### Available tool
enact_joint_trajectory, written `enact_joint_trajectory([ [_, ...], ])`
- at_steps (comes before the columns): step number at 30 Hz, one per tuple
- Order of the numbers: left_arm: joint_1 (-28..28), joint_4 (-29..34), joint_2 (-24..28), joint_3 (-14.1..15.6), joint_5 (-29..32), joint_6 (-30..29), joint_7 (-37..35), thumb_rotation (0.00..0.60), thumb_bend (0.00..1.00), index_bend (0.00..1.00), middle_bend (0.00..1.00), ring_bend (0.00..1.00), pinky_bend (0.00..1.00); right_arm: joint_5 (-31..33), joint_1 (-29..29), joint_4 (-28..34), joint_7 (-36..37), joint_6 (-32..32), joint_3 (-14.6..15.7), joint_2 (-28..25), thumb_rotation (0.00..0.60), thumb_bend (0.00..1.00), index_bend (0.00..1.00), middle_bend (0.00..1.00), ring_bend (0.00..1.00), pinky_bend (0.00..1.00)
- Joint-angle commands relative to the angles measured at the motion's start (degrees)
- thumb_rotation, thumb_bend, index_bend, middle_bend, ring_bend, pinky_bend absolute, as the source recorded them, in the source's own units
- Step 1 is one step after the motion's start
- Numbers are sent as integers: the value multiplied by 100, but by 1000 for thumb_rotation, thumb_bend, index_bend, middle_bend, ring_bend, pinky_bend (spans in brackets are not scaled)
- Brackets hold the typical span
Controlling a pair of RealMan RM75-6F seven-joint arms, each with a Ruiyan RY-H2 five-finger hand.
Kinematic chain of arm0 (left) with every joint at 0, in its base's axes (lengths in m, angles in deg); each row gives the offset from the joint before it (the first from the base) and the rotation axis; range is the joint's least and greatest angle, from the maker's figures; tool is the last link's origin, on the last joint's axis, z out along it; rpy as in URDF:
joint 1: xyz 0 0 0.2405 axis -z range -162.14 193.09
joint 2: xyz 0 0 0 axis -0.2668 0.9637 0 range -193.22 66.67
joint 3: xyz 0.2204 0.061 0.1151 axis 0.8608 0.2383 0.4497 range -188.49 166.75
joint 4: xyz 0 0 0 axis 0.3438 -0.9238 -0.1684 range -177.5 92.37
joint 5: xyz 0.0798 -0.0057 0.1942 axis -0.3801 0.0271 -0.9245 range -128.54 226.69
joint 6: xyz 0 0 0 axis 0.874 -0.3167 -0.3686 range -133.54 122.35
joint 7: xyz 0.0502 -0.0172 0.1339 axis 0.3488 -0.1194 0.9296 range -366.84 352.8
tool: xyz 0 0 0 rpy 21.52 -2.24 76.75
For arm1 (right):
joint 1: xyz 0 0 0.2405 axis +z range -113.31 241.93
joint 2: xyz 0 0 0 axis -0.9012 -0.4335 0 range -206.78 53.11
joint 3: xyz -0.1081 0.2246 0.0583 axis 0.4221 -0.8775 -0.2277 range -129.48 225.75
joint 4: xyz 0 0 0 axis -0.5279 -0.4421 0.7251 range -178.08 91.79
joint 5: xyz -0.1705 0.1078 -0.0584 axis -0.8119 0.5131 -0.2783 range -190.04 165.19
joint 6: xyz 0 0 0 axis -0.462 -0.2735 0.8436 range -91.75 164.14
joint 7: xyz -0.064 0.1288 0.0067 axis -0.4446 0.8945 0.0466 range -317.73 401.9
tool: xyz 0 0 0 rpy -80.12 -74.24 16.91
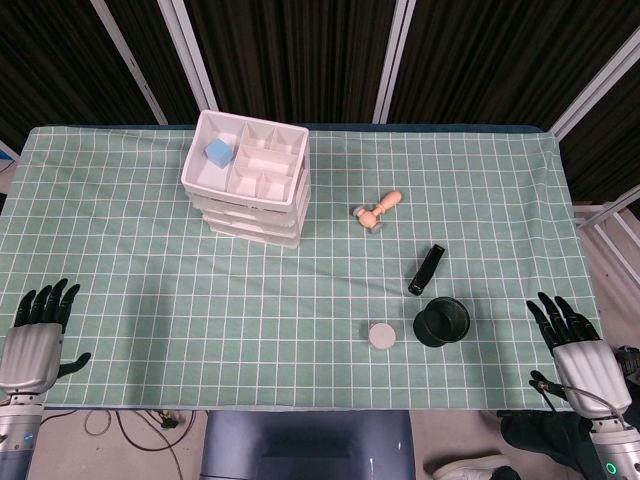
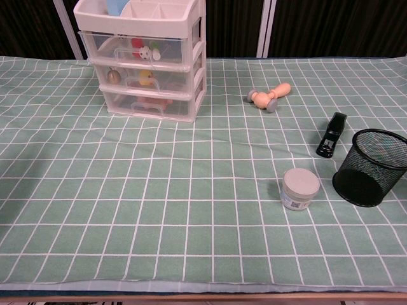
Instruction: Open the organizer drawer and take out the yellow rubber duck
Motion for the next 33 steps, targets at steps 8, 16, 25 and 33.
enact_joint_trajectory([
  [8, 0, 14, 6, -42, -21, 72, -8, 600, 36, 0, 0, 0, 16, 11, 0, -12, 32, -12, -15, 23, 600, 16, 0, 0, 0, 227],
  [16, 1, -7, -38, -52, -112, 111, -57, 600, 37, 0, 0, 0, 16, 15, -5, -34, 50, -24, -19, 38, 600, 18, 0, 0, 0, 227],
  [25, 18, -4, -89, -70, -155, 174, -89, 600, 37, 0, 0, 0, 17, 29, -16, -36, 87, -37, -22, 26, 600, 23, 0, 0, 0, 227],
  [33, 161, 47, -355, -354, -170, 147, -149, 600, 338, 41, 519, 566, 697, 87, -18, -21, 188, -14, -34, 6, 600, 28, 0, 0, 0, 226],
])
